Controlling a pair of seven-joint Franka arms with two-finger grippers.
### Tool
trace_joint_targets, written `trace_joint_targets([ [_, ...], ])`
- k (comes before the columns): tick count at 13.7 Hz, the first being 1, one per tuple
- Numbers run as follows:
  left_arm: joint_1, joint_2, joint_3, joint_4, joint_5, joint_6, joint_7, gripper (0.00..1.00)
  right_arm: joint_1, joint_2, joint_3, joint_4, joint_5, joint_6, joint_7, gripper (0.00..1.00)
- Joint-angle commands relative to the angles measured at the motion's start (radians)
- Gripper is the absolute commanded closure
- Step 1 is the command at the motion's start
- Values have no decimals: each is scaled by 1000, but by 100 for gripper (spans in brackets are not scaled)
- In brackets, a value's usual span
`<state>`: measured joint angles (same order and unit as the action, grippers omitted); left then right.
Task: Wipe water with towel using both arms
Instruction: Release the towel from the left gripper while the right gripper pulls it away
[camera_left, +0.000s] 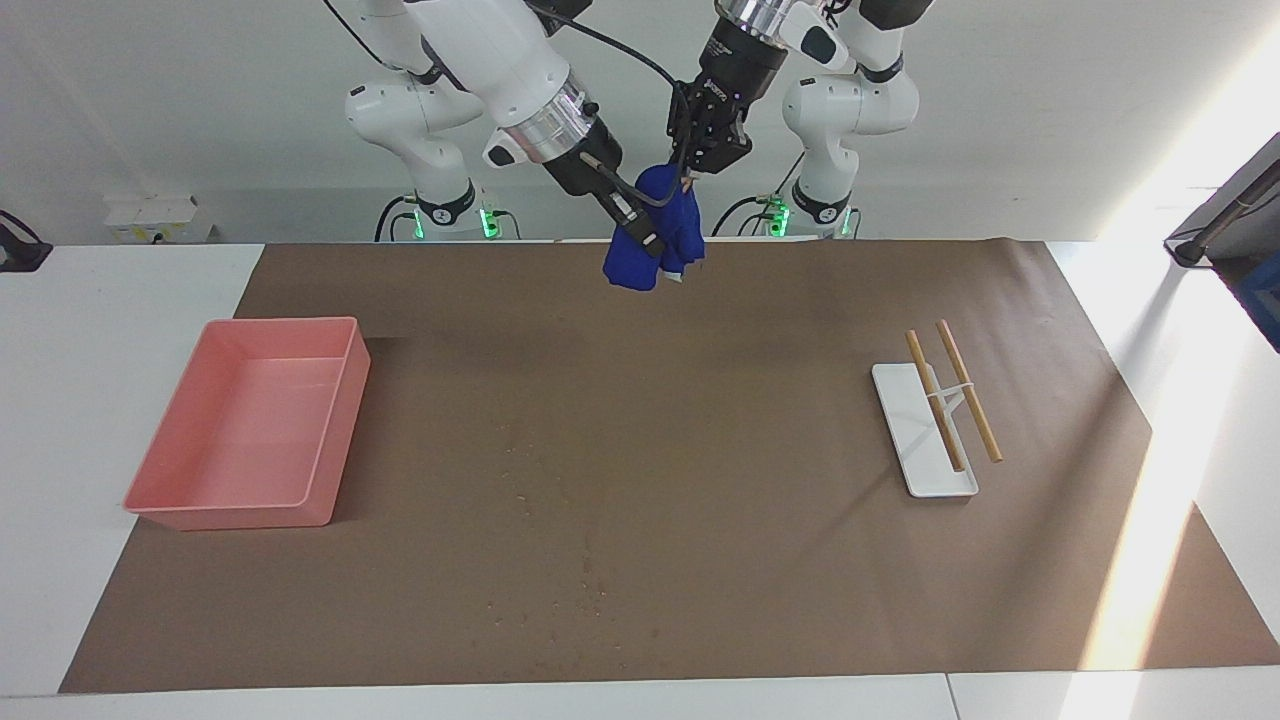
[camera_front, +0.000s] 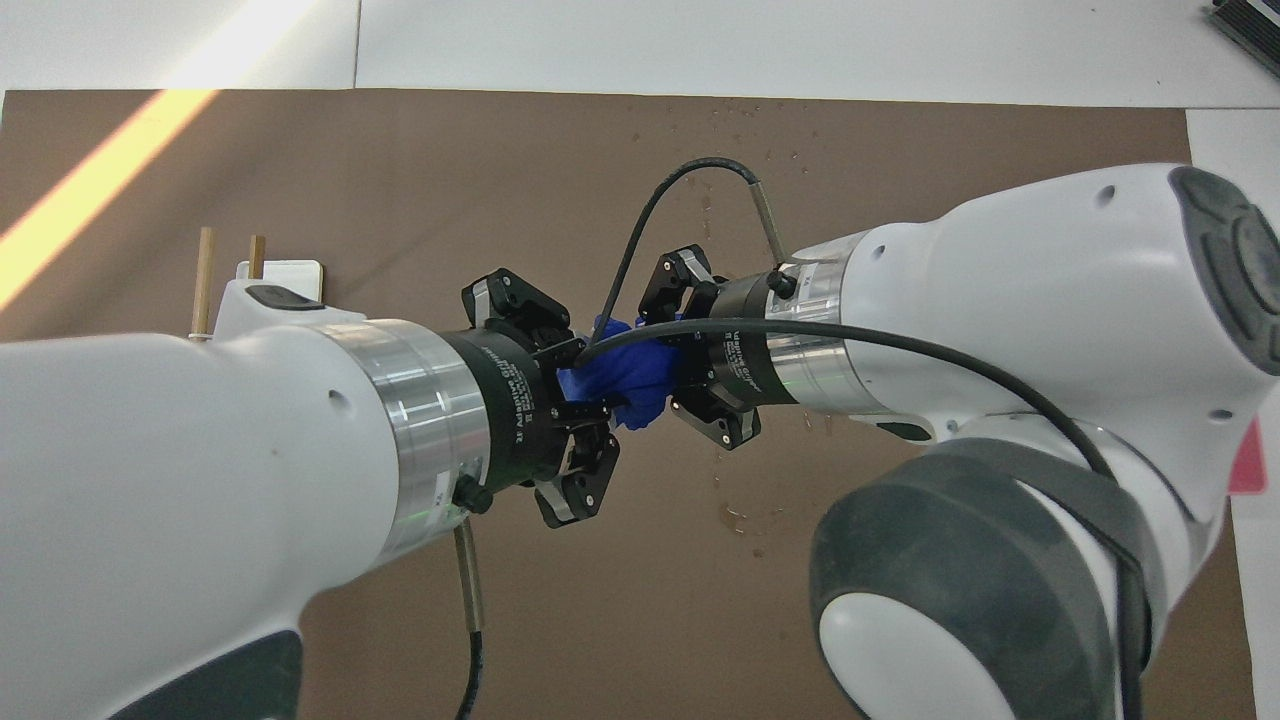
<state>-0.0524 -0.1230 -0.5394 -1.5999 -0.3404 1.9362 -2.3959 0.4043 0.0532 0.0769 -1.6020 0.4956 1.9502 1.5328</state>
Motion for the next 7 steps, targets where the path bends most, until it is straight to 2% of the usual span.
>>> trace_joint_targets([
  [1,0,-21,6,-15,-8,4,56,0,-11,-7,-6,7,6,-1,4,100],
  [5,35,-32,24,-29,17,-49,174,0,-36,-16,-16,8,-24,-2,-26,100],
  [7,89,-47,30,-46,21,-110,330,0,-36,-15,-16,8,-66,3,-63,100],
])
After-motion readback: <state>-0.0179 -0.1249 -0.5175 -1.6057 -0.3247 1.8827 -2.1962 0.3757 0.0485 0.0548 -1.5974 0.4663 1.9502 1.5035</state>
